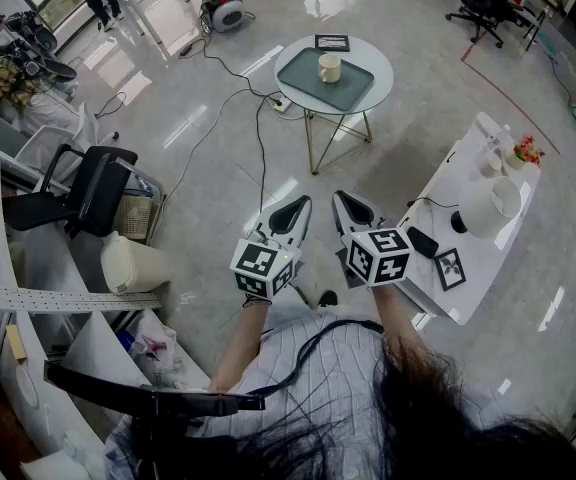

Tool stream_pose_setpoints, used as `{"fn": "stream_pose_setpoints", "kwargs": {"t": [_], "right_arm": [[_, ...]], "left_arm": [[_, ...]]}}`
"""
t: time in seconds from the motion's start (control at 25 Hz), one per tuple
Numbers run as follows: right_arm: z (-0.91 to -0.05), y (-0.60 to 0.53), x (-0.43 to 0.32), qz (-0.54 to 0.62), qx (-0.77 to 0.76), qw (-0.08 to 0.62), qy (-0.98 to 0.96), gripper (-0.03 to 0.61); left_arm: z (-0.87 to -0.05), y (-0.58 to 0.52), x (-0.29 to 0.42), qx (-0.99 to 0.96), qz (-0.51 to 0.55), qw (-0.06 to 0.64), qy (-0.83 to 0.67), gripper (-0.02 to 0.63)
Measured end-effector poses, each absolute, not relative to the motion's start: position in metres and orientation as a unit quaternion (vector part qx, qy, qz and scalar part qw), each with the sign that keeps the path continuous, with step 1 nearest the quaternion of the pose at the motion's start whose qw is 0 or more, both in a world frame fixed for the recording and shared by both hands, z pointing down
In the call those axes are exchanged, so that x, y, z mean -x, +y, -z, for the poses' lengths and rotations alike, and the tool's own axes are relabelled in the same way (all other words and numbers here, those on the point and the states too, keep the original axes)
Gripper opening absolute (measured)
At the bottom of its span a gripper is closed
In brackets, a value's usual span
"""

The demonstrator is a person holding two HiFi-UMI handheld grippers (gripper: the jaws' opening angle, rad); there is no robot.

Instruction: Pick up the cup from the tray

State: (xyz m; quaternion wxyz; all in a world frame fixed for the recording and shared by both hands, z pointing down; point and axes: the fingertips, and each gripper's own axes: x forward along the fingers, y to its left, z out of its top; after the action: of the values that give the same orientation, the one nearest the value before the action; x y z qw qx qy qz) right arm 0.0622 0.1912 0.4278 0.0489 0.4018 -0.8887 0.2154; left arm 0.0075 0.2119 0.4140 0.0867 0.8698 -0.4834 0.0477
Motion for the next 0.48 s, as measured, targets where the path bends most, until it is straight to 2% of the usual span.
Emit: {"fn": "stream_pose_setpoints", "kwargs": {"t": [0.48], "right_arm": [[-0.435,0.197,-0.073,-0.229,-0.395,0.038,-0.889,0.032]], "left_arm": [[-0.419,0.22,-0.022,-0.87,-0.057,0.089,-0.482,0.014]]}}
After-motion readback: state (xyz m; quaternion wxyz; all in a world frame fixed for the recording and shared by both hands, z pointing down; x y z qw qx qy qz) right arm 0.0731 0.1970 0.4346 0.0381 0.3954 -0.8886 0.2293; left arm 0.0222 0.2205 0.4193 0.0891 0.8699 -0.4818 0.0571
